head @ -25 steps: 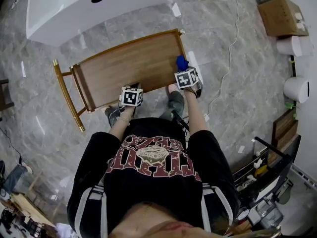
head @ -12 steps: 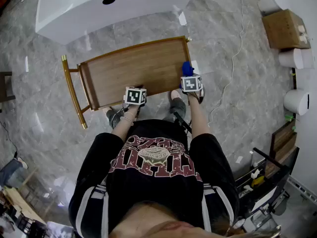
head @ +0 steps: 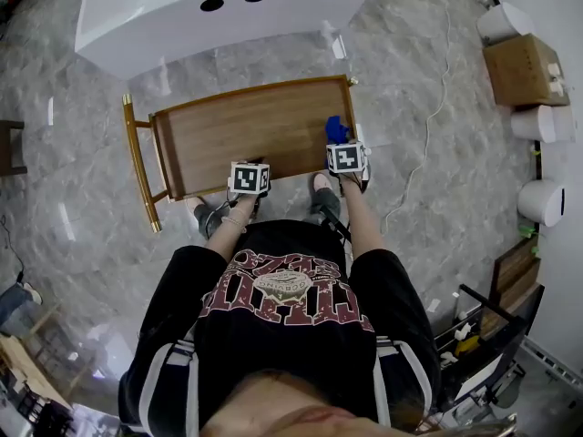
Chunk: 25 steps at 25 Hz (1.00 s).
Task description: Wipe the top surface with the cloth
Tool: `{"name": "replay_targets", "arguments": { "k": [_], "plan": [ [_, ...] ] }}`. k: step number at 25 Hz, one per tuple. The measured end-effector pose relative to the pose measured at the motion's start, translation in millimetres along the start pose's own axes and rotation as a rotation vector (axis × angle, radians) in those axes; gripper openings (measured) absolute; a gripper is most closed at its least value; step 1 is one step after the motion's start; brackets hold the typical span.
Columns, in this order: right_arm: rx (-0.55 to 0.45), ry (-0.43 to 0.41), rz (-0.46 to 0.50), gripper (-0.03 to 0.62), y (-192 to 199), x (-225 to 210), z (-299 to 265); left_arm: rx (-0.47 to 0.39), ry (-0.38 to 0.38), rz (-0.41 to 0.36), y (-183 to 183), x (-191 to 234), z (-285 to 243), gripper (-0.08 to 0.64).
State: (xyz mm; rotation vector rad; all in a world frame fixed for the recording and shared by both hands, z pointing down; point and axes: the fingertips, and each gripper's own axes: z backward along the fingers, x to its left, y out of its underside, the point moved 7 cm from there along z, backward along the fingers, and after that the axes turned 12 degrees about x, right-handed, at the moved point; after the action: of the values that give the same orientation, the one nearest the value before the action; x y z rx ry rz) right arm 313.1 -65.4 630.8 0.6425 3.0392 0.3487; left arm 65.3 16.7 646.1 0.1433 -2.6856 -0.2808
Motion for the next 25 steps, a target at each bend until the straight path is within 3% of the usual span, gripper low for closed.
{"name": "replay_targets", "arguments": {
  "k": [7,19,25],
  "plan": [
    [-0.1,-0.113,0.083,0.089,-35.9,55.9,17.9,-0.096,0.01,0.008,-14.9,-1.6,24.7,0.048],
    [-0.343,-0.372,0.008,0.089,-87.7,115.2,94.5,-0.322,0.002,-0.054,-56.9,-16.7,96.1,0.048],
    [-0.481,-0.398,0.061,0.089,-105.2,134.2,143.3,-0.461,0.012,-0.08,-76.8,-35.3,137.6,0.048]
  ]
}}
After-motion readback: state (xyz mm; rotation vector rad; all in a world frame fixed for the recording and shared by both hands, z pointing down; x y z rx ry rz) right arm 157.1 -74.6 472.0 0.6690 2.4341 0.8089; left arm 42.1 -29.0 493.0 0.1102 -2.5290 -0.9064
